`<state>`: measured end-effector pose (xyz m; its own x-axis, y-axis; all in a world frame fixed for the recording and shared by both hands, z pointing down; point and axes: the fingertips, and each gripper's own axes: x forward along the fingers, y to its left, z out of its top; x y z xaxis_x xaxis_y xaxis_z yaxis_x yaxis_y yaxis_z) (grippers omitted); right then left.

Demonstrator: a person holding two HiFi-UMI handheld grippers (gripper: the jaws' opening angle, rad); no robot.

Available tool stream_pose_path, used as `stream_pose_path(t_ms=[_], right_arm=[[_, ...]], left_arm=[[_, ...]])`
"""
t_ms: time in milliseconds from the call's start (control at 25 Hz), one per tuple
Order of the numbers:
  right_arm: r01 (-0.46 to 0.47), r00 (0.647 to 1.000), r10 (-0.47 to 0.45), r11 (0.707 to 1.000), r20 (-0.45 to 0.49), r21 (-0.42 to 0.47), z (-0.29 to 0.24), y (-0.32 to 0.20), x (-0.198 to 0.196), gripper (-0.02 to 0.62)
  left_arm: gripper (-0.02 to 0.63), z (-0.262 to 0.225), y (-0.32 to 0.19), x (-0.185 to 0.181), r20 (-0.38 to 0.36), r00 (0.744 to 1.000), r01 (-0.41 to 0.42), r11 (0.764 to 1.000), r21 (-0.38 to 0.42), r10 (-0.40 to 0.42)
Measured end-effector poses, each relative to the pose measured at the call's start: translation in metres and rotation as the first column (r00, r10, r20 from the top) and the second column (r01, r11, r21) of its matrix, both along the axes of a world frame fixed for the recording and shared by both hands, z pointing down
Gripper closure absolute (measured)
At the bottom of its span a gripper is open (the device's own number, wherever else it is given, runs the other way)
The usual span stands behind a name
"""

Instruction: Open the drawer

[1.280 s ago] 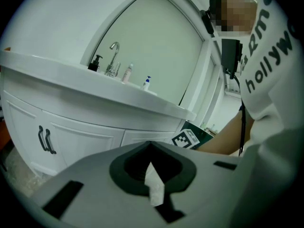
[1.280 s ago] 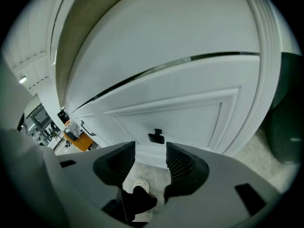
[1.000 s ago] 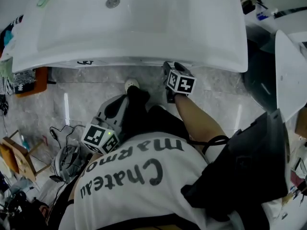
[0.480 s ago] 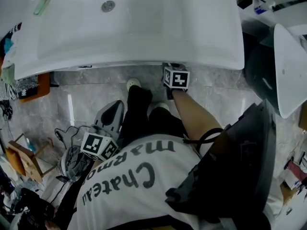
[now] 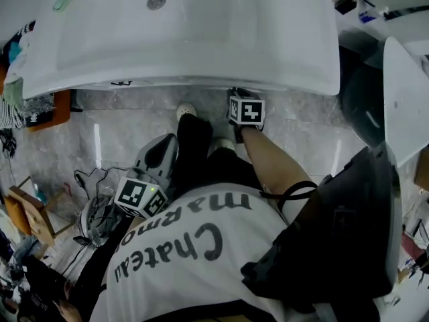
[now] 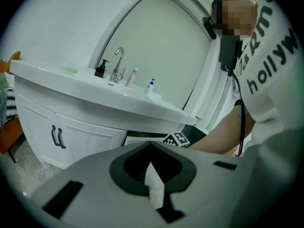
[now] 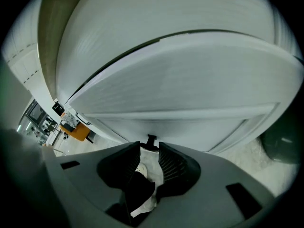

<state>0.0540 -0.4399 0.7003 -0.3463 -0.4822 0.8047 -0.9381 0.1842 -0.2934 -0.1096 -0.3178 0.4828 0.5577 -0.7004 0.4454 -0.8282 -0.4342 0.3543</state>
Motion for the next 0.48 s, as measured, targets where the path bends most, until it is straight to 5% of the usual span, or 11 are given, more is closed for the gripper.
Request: stream_pose_path(t_ms=[480], right_arm=[[0.077, 0.997, -0.077, 0.995, 0.002, -0.064, 0.003, 0.021, -0.002, 0.468]], left_arm=[[0.606, -0.002, 0.005, 0.014, 0.005, 1.000, -0.002, 1.000, 0.006, 0.002]])
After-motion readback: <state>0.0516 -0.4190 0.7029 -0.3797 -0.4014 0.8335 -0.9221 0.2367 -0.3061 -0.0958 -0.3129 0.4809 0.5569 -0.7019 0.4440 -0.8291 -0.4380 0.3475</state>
